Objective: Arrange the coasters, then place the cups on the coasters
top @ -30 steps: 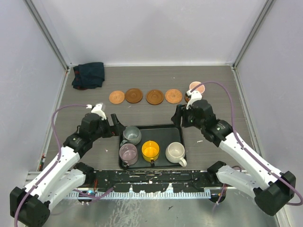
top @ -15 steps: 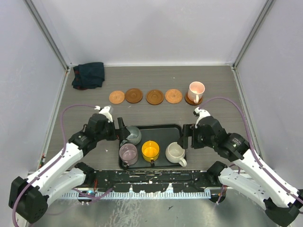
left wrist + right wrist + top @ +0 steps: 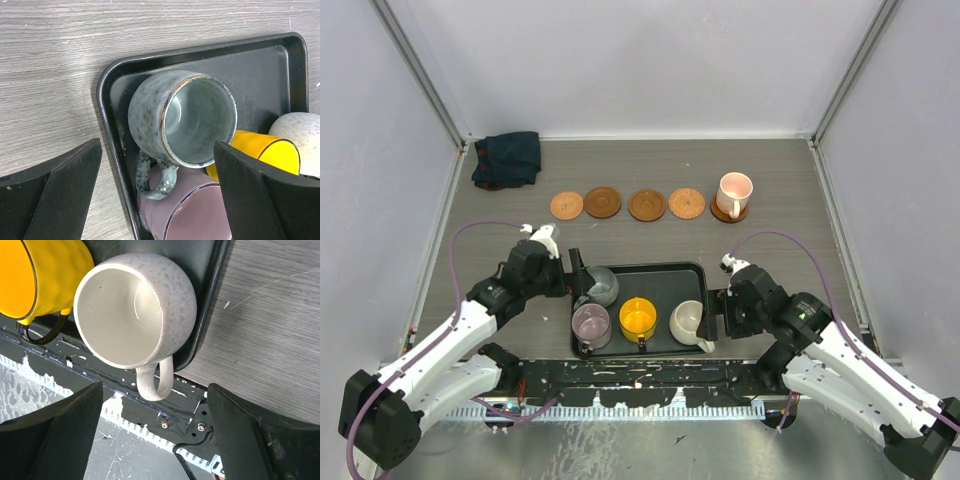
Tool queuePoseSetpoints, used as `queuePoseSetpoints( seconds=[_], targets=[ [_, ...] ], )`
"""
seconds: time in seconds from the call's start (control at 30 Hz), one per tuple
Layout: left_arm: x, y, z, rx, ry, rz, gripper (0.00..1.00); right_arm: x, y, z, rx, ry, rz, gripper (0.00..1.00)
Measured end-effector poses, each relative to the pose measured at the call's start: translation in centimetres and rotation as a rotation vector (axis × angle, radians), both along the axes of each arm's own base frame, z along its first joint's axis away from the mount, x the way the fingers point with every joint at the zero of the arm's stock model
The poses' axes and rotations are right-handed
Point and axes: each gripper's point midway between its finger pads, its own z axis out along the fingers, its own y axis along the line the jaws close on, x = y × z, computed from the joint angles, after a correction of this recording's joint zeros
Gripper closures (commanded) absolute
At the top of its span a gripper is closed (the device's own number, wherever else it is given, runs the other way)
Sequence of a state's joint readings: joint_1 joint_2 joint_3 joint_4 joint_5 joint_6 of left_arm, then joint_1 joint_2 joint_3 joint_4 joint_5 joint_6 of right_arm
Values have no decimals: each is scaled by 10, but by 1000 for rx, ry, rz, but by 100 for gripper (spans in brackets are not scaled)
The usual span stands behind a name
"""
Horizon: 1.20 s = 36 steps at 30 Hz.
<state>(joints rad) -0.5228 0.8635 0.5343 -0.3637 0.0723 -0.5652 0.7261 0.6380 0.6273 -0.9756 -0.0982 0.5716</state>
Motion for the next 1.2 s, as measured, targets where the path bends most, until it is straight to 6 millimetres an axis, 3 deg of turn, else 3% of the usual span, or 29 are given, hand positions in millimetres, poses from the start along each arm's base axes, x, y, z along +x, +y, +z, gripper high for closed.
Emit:
queuePoseSetpoints(
  seconds=[0.23, 0.57, 1.1, 1.2],
  targets=[
    [1, 1, -1, 7, 2, 7, 5, -6, 9, -1, 17, 20, 47, 11],
    [3, 3, -1, 13, -4, 20, 5, -20, 17, -32, -131, 131, 147, 14],
    [5, 5, 10, -1, -49, 35, 4, -16, 26, -49, -229, 105, 164, 36],
    [5, 5, 10, -2, -52, 36, 5, -14, 31, -51, -229, 97, 169, 45]
  ],
)
